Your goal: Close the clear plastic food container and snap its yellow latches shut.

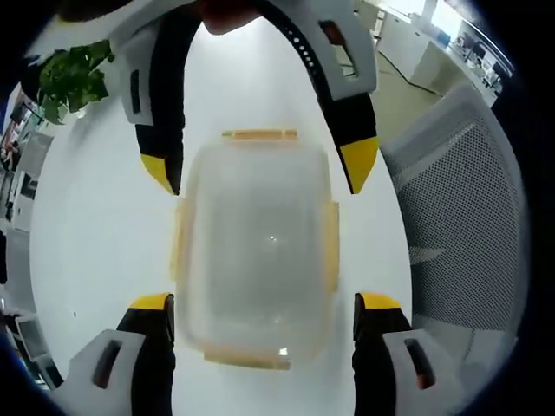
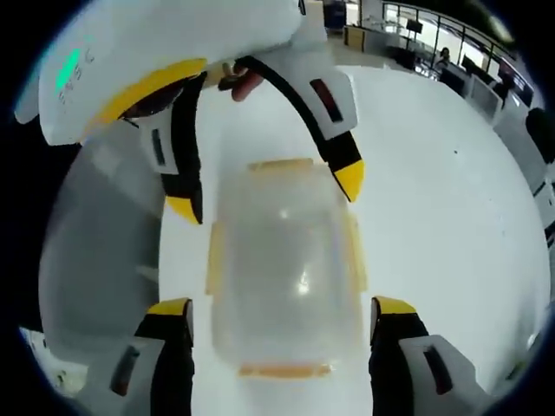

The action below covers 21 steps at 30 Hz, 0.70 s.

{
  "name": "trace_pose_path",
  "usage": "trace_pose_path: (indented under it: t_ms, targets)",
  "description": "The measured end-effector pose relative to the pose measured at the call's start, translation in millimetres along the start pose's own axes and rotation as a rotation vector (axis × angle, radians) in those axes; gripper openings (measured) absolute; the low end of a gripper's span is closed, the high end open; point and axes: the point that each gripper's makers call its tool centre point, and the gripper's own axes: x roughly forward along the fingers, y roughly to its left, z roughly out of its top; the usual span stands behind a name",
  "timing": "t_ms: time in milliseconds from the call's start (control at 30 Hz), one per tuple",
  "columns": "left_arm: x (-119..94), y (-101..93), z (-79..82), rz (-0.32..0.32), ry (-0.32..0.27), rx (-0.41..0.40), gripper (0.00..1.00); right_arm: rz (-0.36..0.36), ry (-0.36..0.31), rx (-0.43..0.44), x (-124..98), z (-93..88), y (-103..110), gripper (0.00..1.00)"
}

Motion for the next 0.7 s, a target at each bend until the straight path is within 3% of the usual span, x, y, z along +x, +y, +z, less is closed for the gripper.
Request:
trace_pose_path:
  t_ms: [700]
  targets:
    - [10, 4.6, -11.6, -0.025, 0.021, 0.016, 0.84, -0.050, 0.021, -0.043, 10, -6.1, 5, 0.86]
